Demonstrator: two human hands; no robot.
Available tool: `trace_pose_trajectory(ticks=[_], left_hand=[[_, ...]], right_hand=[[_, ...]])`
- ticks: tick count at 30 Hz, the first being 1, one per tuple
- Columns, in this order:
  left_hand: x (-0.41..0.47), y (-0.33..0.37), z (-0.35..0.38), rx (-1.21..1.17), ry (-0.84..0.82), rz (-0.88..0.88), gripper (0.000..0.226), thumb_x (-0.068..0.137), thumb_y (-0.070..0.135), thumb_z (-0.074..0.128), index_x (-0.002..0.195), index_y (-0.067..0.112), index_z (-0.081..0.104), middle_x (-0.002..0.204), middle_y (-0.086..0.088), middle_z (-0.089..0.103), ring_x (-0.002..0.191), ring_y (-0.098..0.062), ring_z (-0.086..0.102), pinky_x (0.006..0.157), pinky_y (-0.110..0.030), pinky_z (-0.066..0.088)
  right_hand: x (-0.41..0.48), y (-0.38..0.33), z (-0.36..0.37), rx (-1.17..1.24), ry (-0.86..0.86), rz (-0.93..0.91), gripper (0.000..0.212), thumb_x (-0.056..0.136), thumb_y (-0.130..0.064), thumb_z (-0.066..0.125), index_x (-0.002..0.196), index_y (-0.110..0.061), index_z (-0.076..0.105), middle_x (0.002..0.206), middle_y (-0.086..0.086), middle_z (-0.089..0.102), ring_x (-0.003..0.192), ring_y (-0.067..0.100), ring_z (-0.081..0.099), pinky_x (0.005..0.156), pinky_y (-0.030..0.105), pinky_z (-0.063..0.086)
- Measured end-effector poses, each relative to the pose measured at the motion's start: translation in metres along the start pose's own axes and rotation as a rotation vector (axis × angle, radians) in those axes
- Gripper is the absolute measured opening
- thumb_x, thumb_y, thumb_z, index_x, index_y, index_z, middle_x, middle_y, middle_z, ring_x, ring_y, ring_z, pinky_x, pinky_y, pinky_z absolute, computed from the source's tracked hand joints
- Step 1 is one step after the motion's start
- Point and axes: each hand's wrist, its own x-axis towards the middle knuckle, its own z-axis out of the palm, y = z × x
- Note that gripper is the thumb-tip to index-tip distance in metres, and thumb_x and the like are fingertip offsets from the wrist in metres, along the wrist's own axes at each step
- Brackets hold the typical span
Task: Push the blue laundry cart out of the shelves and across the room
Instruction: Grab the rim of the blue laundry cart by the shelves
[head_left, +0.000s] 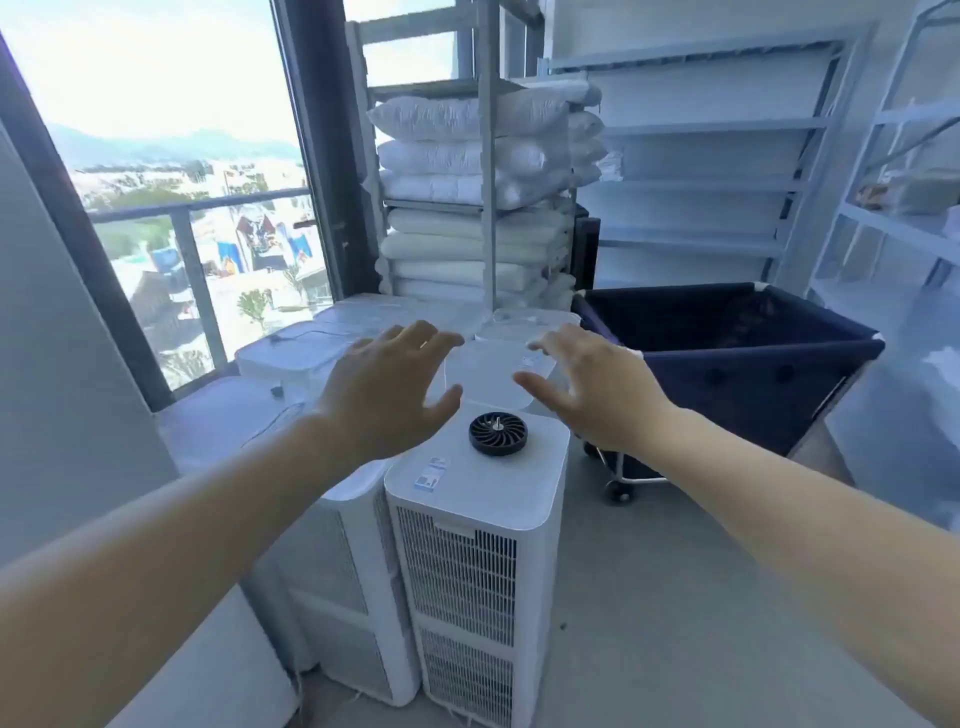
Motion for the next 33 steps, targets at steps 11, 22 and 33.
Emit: trace_pose_trajectory(ticks=[11, 22, 33], left_hand=[[0.09, 0.081, 0.113, -0.186, -0.145, -0.004, 0.037, 0.089, 0.045, 0.045, 0.123, 0.03, 0.049, 0.125, 0.007, 0.056, 0.115, -0.019, 0.051, 0.082, -0.034, 0.04], [0.173, 0.204, 0.199, -0.327, -0.263, 0.105, 0.037, 0.09, 0.043, 0.045, 0.123, 0.026, 0.05, 0.124, 0.002, 0.055, 0.109, -0.022, 0.054, 0.083, -0.035, 0.045], [0.258, 0.285, 0.274, -0.423, -0.375, 0.258, 0.029, 0.091, 0.042, 0.045, 0.116, 0.031, 0.054, 0.118, 0.01, 0.055, 0.11, -0.014, 0.051, 0.08, -0.031, 0.043]], right_hand=[[-0.033, 0.138, 0.025, 0.058, -0.118, 0.181, 0.039, 0.092, -0.053, 0.043, 0.109, -0.022, 0.058, 0.104, -0.008, 0.058, 0.091, 0.01, 0.053, 0.068, 0.03, 0.04], [-0.094, 0.277, 0.014, 0.1, -0.113, 0.436, 0.032, 0.092, -0.049, 0.046, 0.101, -0.022, 0.06, 0.096, -0.007, 0.057, 0.08, 0.01, 0.054, 0.065, 0.03, 0.042], [-0.116, 0.39, 0.016, 0.212, -0.21, 0.591, 0.034, 0.091, -0.053, 0.045, 0.112, -0.029, 0.056, 0.109, -0.013, 0.055, 0.097, 0.007, 0.053, 0.083, 0.033, 0.049]])
